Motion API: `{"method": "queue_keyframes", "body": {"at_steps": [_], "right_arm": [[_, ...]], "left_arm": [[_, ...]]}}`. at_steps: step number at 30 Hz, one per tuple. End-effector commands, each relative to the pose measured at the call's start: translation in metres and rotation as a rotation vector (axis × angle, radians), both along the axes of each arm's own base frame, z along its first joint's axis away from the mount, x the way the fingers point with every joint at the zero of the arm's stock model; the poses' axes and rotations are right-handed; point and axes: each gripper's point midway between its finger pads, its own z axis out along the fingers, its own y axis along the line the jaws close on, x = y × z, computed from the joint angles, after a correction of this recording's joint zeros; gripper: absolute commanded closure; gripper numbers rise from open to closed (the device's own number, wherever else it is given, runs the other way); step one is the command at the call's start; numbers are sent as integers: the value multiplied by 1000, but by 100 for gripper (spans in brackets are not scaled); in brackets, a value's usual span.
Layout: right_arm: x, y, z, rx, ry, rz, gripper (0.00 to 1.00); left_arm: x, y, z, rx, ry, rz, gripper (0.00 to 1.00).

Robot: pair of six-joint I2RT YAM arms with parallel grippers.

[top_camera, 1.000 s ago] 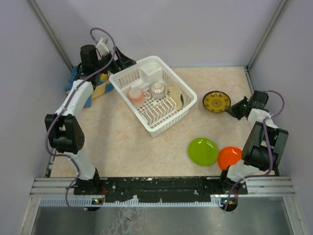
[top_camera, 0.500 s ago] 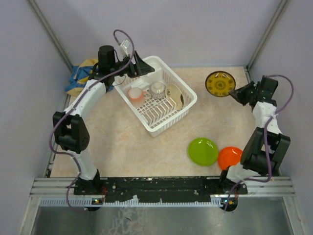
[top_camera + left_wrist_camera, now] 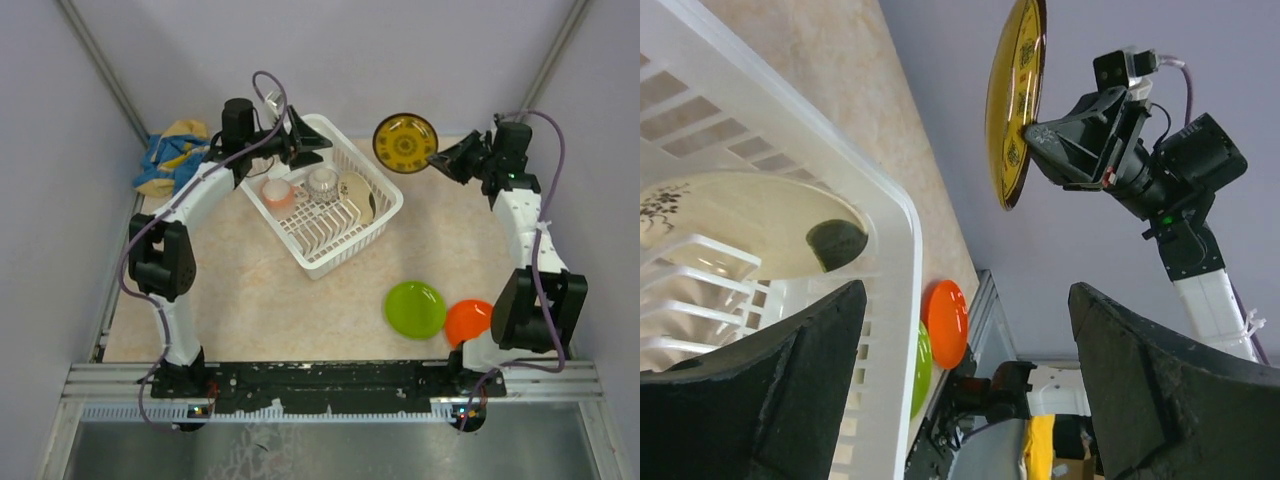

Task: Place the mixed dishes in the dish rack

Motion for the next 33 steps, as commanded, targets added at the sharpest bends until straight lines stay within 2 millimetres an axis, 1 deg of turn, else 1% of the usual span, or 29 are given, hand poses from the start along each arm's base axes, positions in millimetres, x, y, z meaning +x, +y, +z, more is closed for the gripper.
{"method": "queue_keyframes", "body": {"at_steps": [1, 4, 9, 14, 16, 22, 24, 25, 26, 29, 30, 31, 33], "right_arm": [[8, 37, 44, 43, -101, 85, 100], [8, 61, 46, 56, -103, 136, 100], [9, 93, 49, 69, -101, 200, 100], [9, 115, 51, 64, -97, 244, 100], [8, 125, 52, 63, -97, 265, 100], [7, 148, 49, 68, -87, 314, 100], [4, 154, 53, 66, -95, 330, 100], [3, 157, 55, 64, -99, 337, 100], [8, 159, 42, 61, -71, 340, 100], [8, 160, 39, 54, -63, 343, 100], [8, 160, 37, 47, -60, 342, 96], [8, 159, 36, 38, -59, 338, 90], [9, 158, 34, 26, -56, 335, 73]], "left_arm": [[-4, -14, 17, -38, -39, -38, 12], [2, -14, 14, -38, -57, -21, 12], [6, -17, 23, -60, -100, -15, 12], [10, -18, 15, -41, -105, -4, 14], [11, -17, 13, -40, -109, 2, 17], [13, -19, 12, -42, -113, 6, 28], [13, -18, 9, -40, -108, 7, 36], [13, -18, 8, -41, -107, 10, 43], [12, -18, 8, -45, -107, 11, 52], [11, -17, 8, -47, -103, 17, 77], [10, -17, 8, -48, -103, 14, 83], [10, -17, 8, -49, -99, 12, 88], [7, -18, 9, -61, -91, -4, 94]]}}
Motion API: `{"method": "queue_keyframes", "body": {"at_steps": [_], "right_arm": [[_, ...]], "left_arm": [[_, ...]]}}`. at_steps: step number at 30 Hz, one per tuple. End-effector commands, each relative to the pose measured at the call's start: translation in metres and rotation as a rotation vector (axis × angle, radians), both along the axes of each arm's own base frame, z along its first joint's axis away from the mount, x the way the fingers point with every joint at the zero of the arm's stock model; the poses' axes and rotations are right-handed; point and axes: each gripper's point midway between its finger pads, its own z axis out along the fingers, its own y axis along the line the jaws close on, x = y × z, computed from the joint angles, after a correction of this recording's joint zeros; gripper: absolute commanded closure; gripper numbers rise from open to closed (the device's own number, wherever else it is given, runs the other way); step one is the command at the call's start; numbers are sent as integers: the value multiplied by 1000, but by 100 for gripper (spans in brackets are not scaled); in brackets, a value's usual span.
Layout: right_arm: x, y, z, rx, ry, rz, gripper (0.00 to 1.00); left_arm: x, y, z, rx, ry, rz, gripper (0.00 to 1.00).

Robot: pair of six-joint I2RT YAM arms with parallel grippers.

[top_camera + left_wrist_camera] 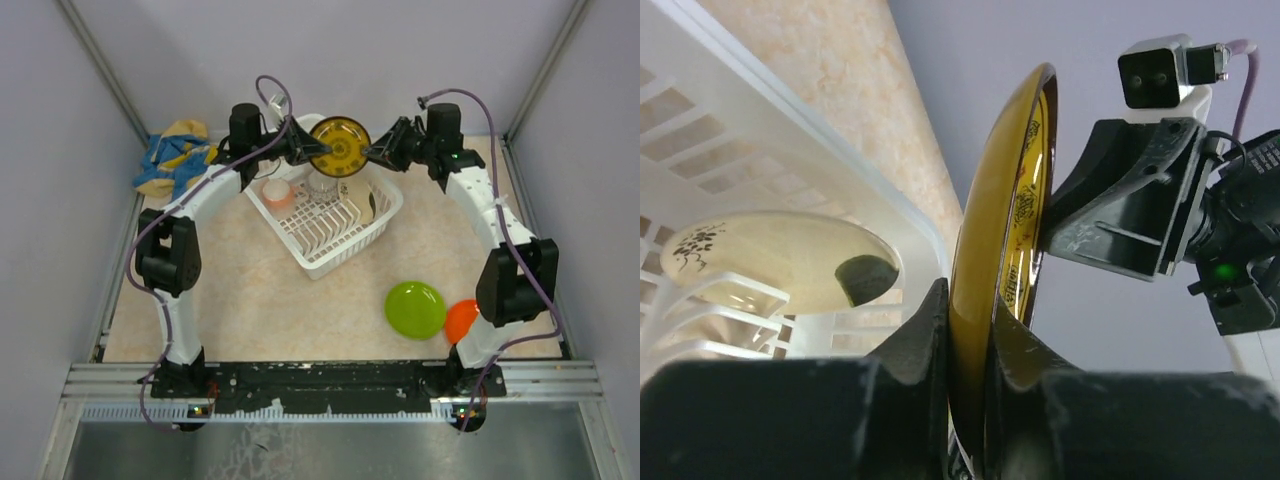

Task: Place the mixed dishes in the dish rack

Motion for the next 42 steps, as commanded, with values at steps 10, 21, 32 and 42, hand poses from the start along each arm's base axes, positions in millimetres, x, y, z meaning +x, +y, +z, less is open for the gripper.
{"method": "queue_keyframes", "body": {"at_steps": [10, 21, 32, 42], "right_arm": [[17, 9, 13, 31, -60, 22, 65], [8, 32, 33, 139, -117, 126, 100], [9, -6, 31, -212, -203, 55, 100], [-2, -10, 19, -761, -283, 89, 100]], "left_arm": [[-21, -10, 26, -100, -14, -120, 97], [-18, -7, 1, -23, 7, -96, 81], [11, 96, 1, 155, -15, 184, 0], [23, 189, -3, 317, -4, 448, 0]]}}
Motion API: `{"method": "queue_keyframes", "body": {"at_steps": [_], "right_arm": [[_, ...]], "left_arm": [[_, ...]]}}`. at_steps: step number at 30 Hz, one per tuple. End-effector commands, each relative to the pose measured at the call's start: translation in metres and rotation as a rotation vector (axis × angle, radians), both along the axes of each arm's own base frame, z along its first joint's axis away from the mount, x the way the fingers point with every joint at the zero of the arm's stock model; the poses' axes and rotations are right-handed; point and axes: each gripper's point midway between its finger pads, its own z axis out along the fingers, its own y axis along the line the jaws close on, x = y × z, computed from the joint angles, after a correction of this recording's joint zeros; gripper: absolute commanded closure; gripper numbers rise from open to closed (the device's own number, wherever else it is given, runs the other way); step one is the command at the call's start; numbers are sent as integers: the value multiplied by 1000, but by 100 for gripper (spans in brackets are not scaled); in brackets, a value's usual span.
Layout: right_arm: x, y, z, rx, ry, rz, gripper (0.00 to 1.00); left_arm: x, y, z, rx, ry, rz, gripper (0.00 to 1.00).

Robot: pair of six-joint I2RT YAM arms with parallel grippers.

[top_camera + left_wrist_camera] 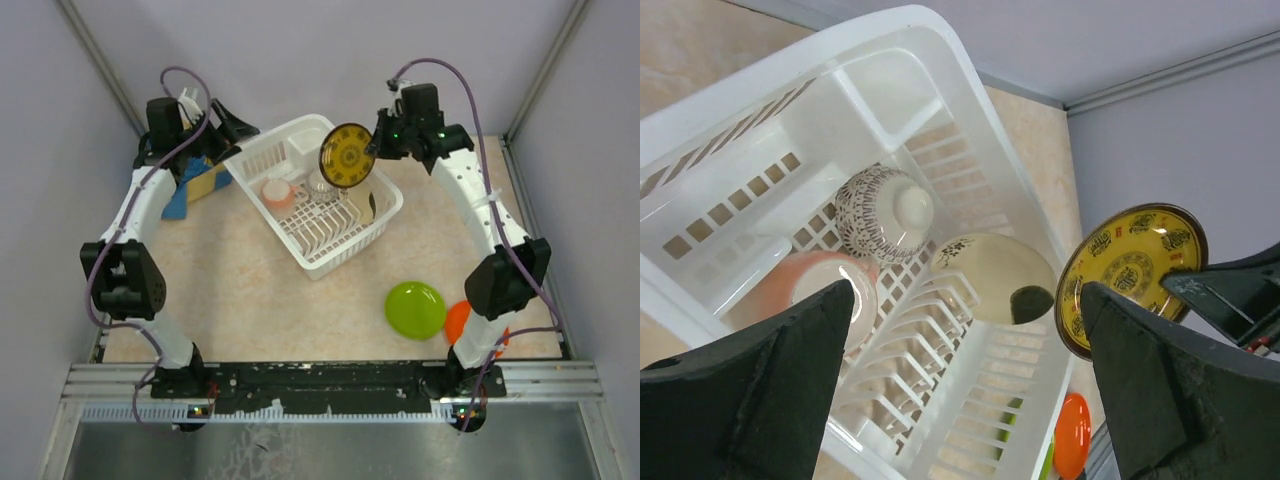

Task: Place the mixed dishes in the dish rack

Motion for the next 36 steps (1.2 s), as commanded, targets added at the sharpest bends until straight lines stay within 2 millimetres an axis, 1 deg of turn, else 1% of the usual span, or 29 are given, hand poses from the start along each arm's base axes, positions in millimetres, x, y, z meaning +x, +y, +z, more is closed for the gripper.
{"method": "queue_keyframes", "body": {"at_steps": [1, 7, 10, 17, 21, 24, 31, 36], "right_arm": [[-10, 3, 10, -312, -104, 37, 100], [-13, 3, 2, -538, -167, 26, 100], [-14, 6, -7, -644, -193, 29, 100], [-14, 20, -24, -826, -254, 43, 100], [-11, 30, -29, -857, -298, 64, 100], [-9, 32, -31, -872, -309, 67, 100], [-10, 36, -47, -901, -287, 78, 100], [-11, 42, -59, -898, -258, 88, 100]], "left_arm": [[-8, 4, -11, 54, 24, 12, 0], [-10, 5, -16, 44, 30, 13, 0], [-11, 7, -17, 38, 33, 10, 0], [-13, 11, -23, 37, 37, 10, 0], [-14, 14, -30, 27, 49, 10, 0], [-14, 16, -33, 24, 53, 9, 0], [-17, 21, -37, 19, 60, 13, 0], [-20, 25, -35, 19, 56, 17, 0]]}}
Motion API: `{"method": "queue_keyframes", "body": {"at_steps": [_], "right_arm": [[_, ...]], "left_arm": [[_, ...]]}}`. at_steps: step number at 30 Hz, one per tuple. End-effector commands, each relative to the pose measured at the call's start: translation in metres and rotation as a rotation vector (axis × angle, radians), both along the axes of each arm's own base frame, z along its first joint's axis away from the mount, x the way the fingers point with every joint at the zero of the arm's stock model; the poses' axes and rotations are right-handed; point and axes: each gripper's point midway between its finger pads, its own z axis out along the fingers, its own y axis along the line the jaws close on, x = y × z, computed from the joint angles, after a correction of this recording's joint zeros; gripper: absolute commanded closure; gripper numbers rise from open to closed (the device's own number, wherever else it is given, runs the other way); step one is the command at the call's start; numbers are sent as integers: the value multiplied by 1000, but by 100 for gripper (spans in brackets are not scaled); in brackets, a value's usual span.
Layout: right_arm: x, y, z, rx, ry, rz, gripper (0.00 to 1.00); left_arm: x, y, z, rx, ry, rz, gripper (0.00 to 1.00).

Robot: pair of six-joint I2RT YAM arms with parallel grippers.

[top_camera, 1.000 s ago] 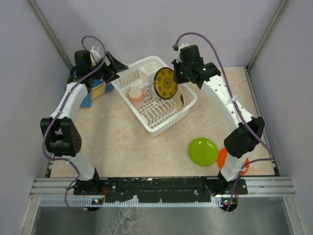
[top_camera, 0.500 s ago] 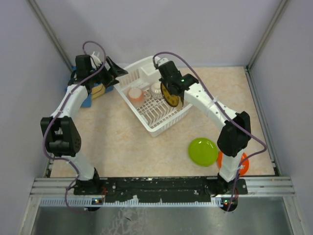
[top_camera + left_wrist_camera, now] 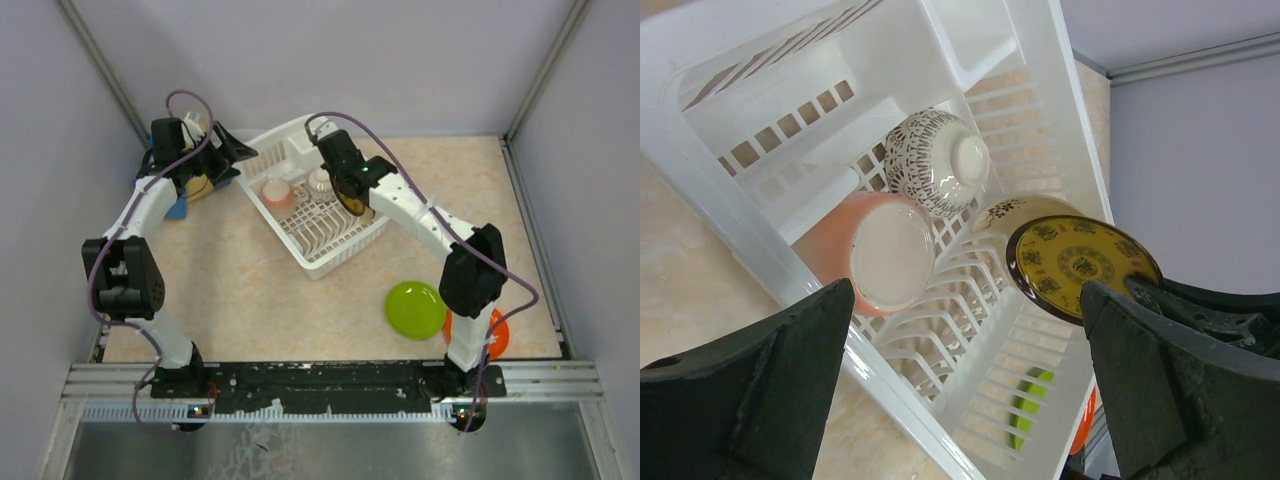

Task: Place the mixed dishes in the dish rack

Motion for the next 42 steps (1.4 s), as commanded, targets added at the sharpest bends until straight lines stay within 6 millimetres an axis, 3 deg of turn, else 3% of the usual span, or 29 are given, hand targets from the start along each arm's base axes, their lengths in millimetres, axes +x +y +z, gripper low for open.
{"method": "queue_keyframes", "body": {"at_steps": [1, 34, 42], "right_arm": [[6, 12, 3, 12, -35, -8, 100], [-13, 29, -60, 7, 141, 15, 100], [-14, 22, -54, 39, 152, -19, 67]], "left_arm": [[-6, 4, 21, 3, -67, -10, 0], [-20, 17, 22, 5, -67, 14, 0], [-21, 17, 23, 5, -68, 15, 0]]}}
